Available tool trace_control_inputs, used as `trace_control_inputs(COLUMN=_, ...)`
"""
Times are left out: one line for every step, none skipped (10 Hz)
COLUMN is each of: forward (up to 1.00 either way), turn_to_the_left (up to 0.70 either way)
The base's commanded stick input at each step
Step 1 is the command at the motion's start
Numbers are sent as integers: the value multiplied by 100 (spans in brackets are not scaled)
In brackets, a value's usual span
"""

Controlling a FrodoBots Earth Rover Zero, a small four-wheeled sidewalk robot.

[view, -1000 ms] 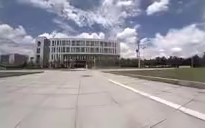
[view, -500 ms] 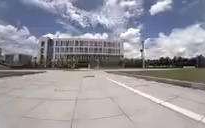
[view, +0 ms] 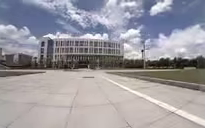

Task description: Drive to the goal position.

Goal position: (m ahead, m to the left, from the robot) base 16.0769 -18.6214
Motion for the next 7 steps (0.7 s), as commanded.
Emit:
trace_control_inputs(forward=70, turn_to_the_left=15)
trace_control_inputs(forward=70, turn_to_the_left=10)
trace_control_inputs(forward=70, turn_to_the_left=12)
trace_control_inputs(forward=70, turn_to_the_left=11)
trace_control_inputs(forward=70, turn_to_the_left=1)
trace_control_inputs(forward=70, turn_to_the_left=0)
trace_control_inputs(forward=70, turn_to_the_left=0)
